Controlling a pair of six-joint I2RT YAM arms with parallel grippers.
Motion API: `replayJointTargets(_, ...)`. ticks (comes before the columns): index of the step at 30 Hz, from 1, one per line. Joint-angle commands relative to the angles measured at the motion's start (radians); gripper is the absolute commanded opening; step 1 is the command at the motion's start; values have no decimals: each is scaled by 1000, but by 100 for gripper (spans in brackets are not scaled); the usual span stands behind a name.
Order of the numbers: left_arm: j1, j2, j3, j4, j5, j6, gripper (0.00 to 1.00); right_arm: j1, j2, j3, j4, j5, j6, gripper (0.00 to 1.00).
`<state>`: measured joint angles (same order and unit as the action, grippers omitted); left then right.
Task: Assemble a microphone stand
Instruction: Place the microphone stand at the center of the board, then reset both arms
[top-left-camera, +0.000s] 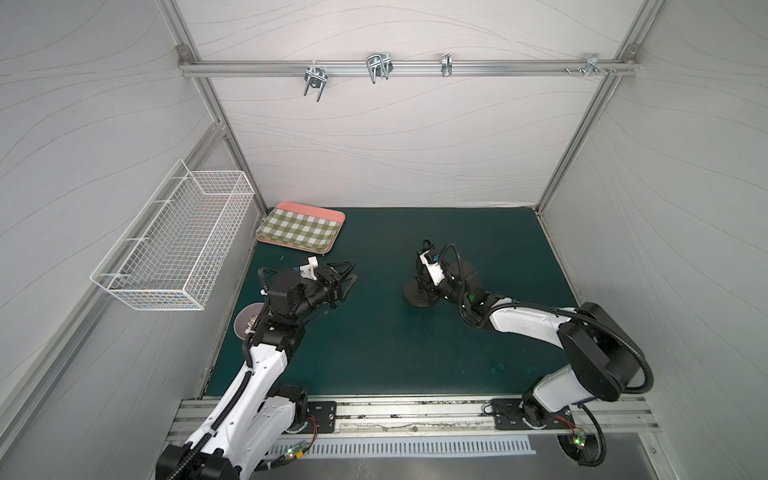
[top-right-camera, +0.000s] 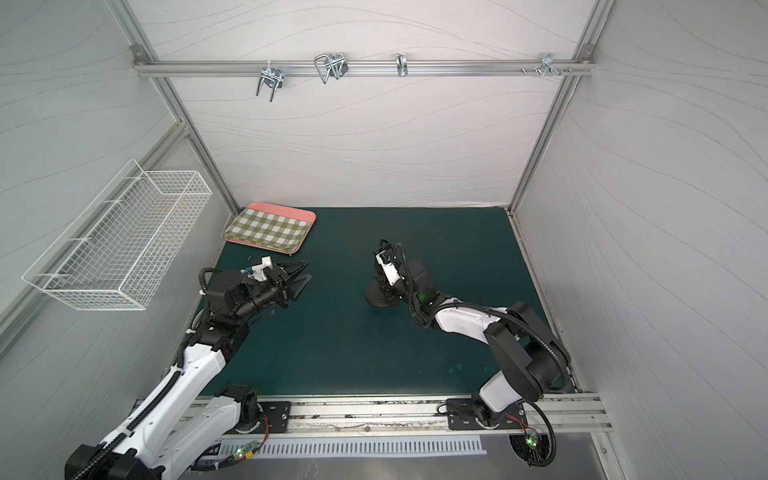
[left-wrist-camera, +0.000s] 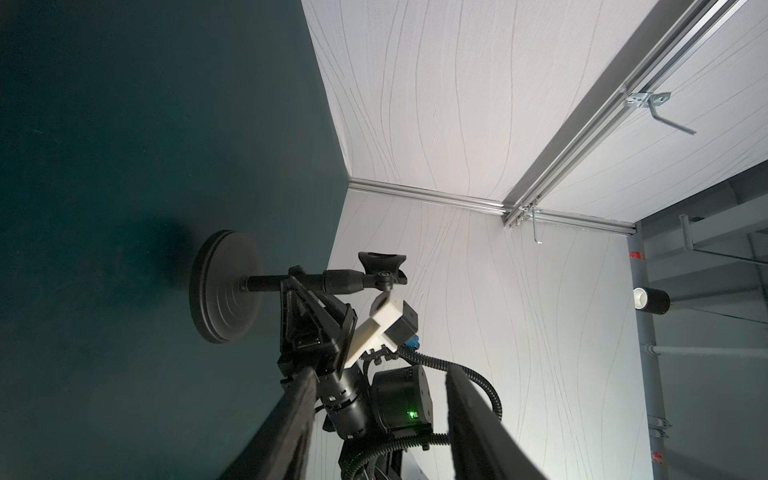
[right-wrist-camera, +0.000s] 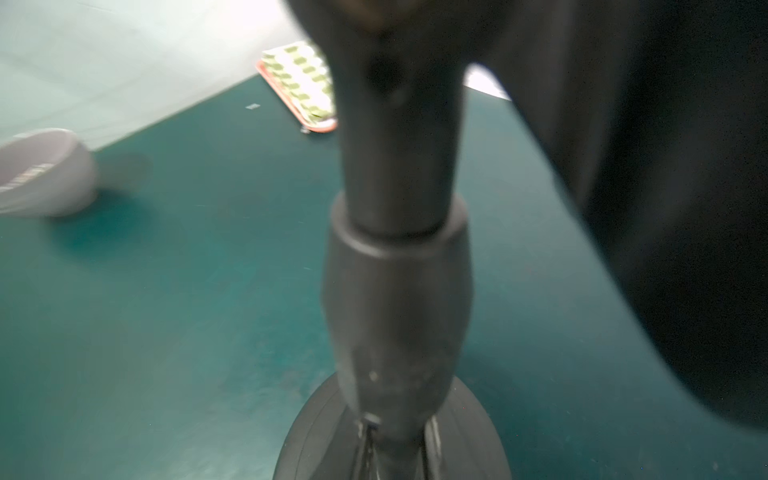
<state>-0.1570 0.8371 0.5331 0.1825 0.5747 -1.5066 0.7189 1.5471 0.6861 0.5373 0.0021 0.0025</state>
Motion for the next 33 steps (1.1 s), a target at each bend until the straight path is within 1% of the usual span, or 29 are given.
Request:
replayJointTargets(1, 6, -17, -4, 6, -4, 7, 51, 7, 30, -10, 214, 64, -12, 8)
replayJointTargets(9, 5, -13, -7, -3, -3, 16, 51, 7, 156, -45, 354, 98, 1, 13)
replayJointTargets(12, 6, -11, -6, -4, -4, 17, 51, 8, 197, -57, 389, 97, 11, 18)
replayJointTargets(14, 4, -9, -5, -4, -4, 19, 51, 7, 214, -68, 415, 98, 14, 22)
replayJointTargets(15, 5, -7, -4, -4, -6, 20, 51, 6, 218, -73, 419, 96, 16, 27)
replayJointTargets(18, 6, 0, 0, -4, -6, 22, 51, 6, 209, -79, 398, 92, 23, 50)
replayJointTargets(20, 6, 9, 5, 0, -5, 27, 51, 5, 193, -84, 382, 83, 26, 76)
replayJointTargets(21, 6, 14, 8, 2, -5, 29, 52, 5, 180, -89, 376, 78, 29, 98)
replayJointTargets(22, 6, 18, 12, 3, -4, 33, 52, 5, 164, -97, 368, 76, 32, 99)
replayJointTargets(26, 7, 35, 28, 3, -9, 52, 52, 8, 76, -146, 323, 77, 58, 99)
replayJointTargets(31, 7, 59, 44, 5, -37, 86, 53, 7, -94, -244, 231, 117, 112, 99)
replayJointTargets(33, 10, 69, 58, -12, -51, 120, 53, 7, -176, -280, 183, 134, 127, 99)
